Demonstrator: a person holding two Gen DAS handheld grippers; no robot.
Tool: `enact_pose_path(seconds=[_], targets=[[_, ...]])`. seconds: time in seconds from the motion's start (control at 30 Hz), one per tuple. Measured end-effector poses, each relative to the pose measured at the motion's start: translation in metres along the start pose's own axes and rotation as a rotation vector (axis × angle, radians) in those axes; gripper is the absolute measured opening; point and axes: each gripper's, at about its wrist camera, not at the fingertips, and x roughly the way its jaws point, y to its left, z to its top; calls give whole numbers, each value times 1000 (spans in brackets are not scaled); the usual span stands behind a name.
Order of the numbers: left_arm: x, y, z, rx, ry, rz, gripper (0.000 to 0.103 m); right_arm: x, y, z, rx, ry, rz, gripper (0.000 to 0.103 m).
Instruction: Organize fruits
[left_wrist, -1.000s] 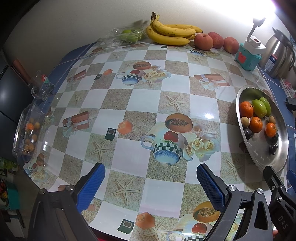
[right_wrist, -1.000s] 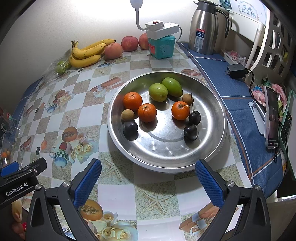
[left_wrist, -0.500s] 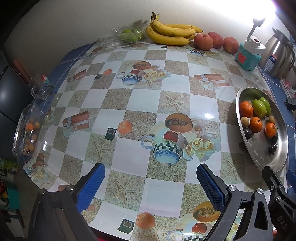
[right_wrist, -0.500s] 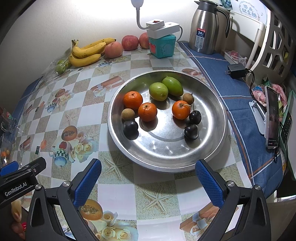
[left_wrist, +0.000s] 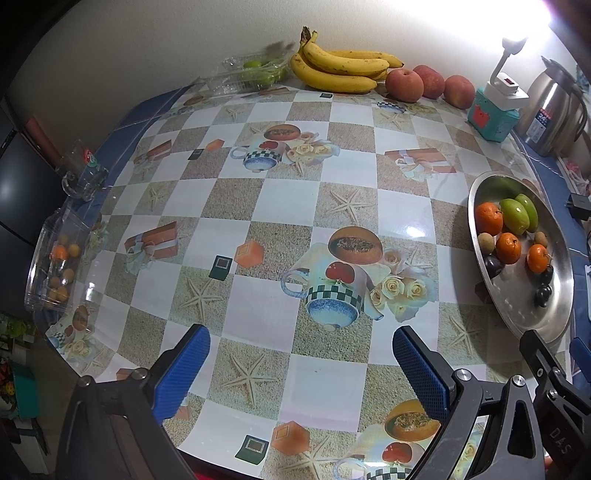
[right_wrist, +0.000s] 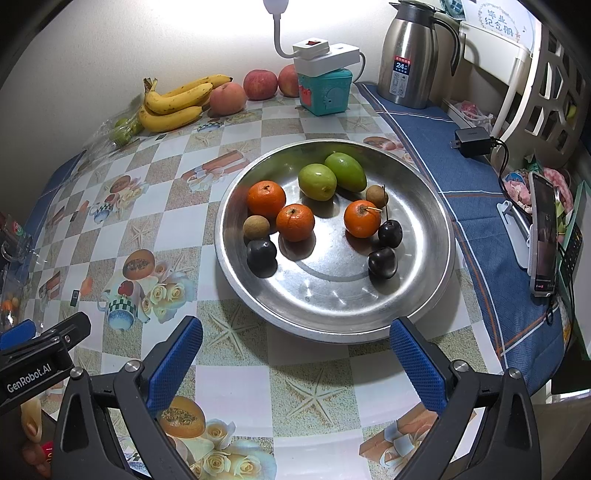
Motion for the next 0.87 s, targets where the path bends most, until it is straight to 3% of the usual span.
enact_pose_path(seconds=[0.87], targets=[[-6, 2, 0, -21, -27, 1, 101, 1, -3, 1, 10, 14, -3, 101]])
